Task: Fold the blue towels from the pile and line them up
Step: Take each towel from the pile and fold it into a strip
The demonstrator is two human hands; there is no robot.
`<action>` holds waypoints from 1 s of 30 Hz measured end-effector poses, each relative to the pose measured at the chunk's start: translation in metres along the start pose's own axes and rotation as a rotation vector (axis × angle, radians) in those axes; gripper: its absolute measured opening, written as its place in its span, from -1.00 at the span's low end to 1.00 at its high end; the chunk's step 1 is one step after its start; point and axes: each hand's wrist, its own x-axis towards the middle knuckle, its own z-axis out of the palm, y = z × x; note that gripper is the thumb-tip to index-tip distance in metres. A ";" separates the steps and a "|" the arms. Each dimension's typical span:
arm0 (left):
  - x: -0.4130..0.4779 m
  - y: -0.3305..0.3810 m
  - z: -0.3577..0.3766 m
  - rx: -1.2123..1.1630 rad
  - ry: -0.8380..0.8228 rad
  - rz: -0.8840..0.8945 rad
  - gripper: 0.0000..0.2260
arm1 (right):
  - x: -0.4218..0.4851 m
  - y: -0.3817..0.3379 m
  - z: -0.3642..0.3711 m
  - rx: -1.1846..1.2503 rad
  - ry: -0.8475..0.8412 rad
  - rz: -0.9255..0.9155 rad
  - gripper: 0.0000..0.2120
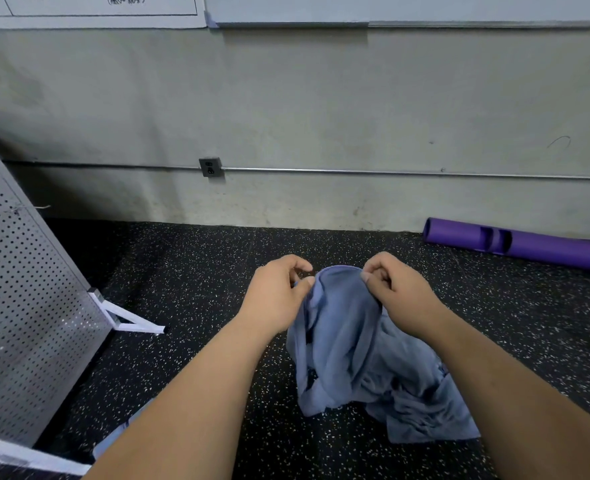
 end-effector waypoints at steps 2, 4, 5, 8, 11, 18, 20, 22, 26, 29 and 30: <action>-0.003 0.004 0.001 -0.007 -0.070 0.047 -0.72 | -0.001 -0.003 0.001 -0.032 -0.027 -0.046 -0.89; -0.006 0.009 0.005 -0.015 -0.138 0.103 -0.62 | -0.003 -0.007 0.003 -0.053 -0.061 -0.095 -0.91; -0.007 0.010 0.007 -0.020 -0.158 0.126 -0.60 | -0.003 -0.010 0.004 -0.056 -0.075 -0.115 -0.92; -0.008 0.012 0.012 -0.005 -0.171 0.177 -0.73 | -0.004 -0.016 0.007 -0.063 -0.104 -0.154 -0.93; -0.007 0.012 0.013 0.007 -0.168 0.174 -0.98 | -0.005 -0.017 0.008 -0.043 -0.114 -0.148 -0.93; -0.001 0.010 0.005 -0.066 0.048 0.068 -0.93 | 0.000 0.006 -0.002 -0.083 -0.220 -0.017 -0.92; 0.002 0.005 0.000 -0.049 0.102 0.004 -0.93 | 0.001 0.013 -0.007 -0.119 -0.215 0.022 -0.92; 0.004 0.000 -0.005 0.000 0.151 -0.058 -0.92 | 0.002 0.019 -0.013 -0.135 -0.178 0.045 -0.92; 0.004 -0.008 -0.006 0.078 0.106 -0.123 -0.92 | 0.001 0.020 -0.020 -0.159 -0.083 0.037 -0.91; 0.000 -0.005 -0.003 0.024 -0.010 0.010 -0.86 | 0.000 0.014 -0.017 -0.170 -0.046 -0.001 -0.90; 0.000 -0.003 -0.001 0.002 -0.051 0.057 -0.76 | 0.000 0.011 -0.015 -0.169 -0.048 -0.019 -0.90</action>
